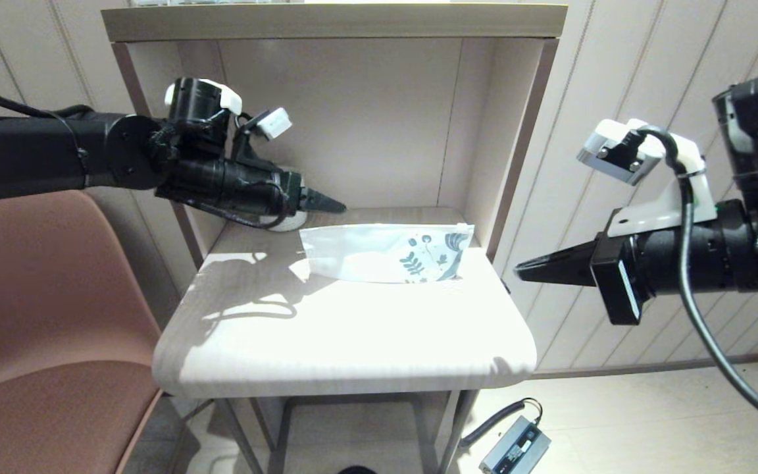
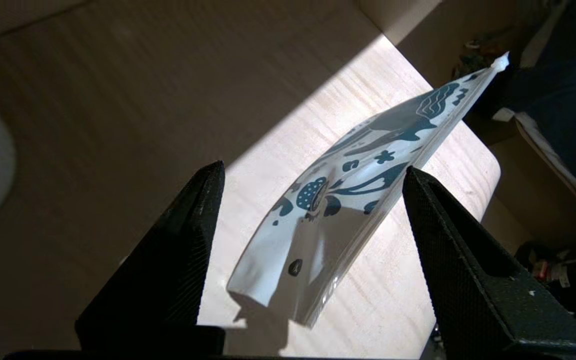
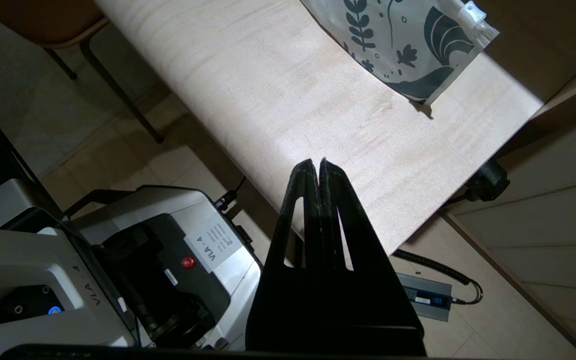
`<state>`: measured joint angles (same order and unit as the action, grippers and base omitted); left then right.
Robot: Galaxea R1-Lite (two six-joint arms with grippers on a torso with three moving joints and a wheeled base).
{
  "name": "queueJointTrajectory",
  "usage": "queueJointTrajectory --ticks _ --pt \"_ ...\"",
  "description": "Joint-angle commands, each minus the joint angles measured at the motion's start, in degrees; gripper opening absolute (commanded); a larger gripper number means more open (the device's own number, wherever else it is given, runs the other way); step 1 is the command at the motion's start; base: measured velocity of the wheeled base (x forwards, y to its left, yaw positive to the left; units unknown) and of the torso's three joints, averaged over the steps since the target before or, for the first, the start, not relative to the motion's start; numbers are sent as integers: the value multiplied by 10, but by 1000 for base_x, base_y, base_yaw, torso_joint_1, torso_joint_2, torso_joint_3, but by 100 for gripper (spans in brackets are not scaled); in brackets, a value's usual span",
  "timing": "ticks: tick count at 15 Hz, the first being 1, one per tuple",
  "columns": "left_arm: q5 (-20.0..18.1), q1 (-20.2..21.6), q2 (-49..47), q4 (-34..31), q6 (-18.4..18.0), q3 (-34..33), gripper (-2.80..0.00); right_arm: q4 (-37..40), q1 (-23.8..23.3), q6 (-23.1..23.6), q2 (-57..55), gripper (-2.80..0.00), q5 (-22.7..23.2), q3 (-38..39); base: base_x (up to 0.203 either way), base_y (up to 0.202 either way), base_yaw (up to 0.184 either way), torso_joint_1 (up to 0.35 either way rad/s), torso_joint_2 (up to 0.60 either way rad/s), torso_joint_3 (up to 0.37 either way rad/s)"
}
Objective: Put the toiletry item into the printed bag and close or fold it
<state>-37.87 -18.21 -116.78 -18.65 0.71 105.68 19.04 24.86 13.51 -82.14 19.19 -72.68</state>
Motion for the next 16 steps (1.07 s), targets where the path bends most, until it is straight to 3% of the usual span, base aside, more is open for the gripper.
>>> queueJointTrajectory --ticks 1,5,6,12,16 --pt "-3 16 35 -1 5 -3 0 1 1 1 -1 -280 2 0 0 0 0 0 0 0" --pt "-1 27 52 33 20 -14 0 1 2 0 1 -280 1 0 0 0 0 0 0 0" --pt "-2 27 66 34 20 -25 -280 1 2 -1 2 -280 1 0 0 0 0 0 0 0" --pt "3 12 227 27 14 -163 -280 4 1 -4 72 -280 -1 15 0 0 0 0 0 0" --pt "73 11 382 -14 -6 -253 -280 12 -4 -39 159 -280 -8 35 0 0 0 0 0 0"
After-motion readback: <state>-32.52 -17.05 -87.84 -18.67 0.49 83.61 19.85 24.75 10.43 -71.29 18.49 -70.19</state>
